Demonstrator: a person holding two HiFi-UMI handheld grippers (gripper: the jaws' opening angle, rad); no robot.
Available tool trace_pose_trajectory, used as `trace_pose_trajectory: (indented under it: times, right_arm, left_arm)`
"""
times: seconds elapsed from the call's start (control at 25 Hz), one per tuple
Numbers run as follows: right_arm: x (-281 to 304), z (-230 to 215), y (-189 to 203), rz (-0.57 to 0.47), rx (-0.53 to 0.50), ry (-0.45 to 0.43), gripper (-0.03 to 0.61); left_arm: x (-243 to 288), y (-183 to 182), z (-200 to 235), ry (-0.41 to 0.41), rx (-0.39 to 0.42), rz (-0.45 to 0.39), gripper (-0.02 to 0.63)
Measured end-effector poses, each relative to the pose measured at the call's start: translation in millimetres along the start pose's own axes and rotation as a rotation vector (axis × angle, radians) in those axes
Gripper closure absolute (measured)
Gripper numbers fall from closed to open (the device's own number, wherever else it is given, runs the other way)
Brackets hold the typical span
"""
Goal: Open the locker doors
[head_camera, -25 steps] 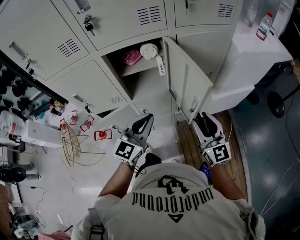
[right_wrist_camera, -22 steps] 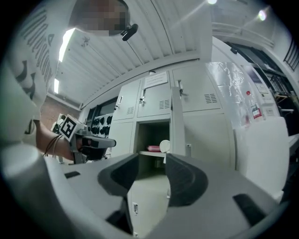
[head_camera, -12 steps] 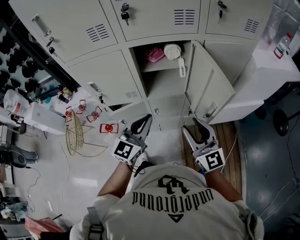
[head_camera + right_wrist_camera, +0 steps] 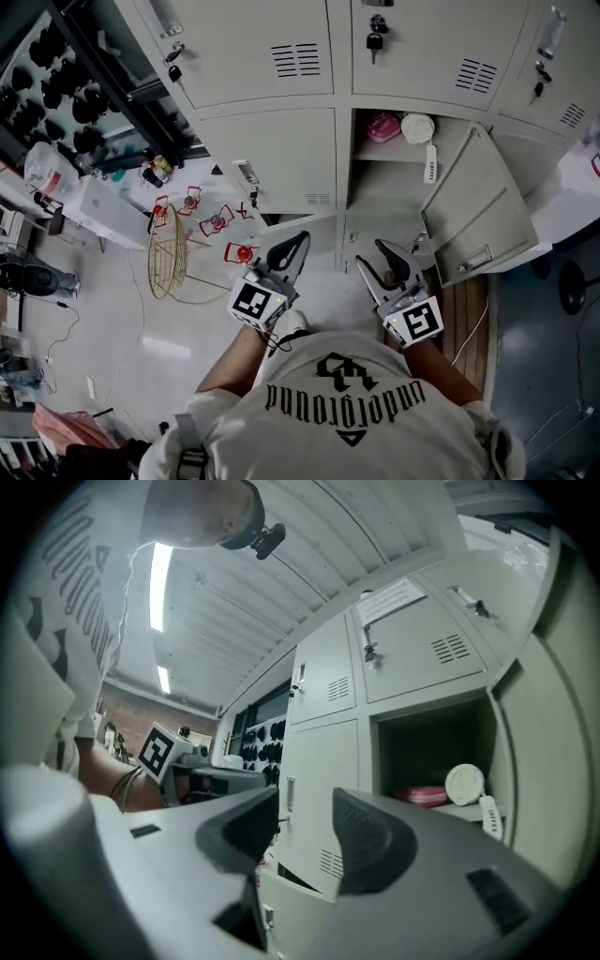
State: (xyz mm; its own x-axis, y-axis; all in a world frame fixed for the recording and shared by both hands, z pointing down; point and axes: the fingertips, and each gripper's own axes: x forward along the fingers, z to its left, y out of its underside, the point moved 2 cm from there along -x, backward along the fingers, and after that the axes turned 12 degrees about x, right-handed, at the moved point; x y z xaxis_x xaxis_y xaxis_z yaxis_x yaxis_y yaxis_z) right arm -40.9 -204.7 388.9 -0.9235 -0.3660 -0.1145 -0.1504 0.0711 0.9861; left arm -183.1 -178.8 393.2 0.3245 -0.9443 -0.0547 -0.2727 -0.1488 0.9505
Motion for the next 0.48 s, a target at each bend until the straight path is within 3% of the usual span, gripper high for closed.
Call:
trace_pose_trajectory:
  times: [0.48]
  right_arm:
    - [158.5, 69.5, 22.0, 0.034, -0.01, -0.086, 0.394]
  left_arm:
    - [-61.8, 33.3, 132.4, -0.033, -0.001, -0.011, 0.606]
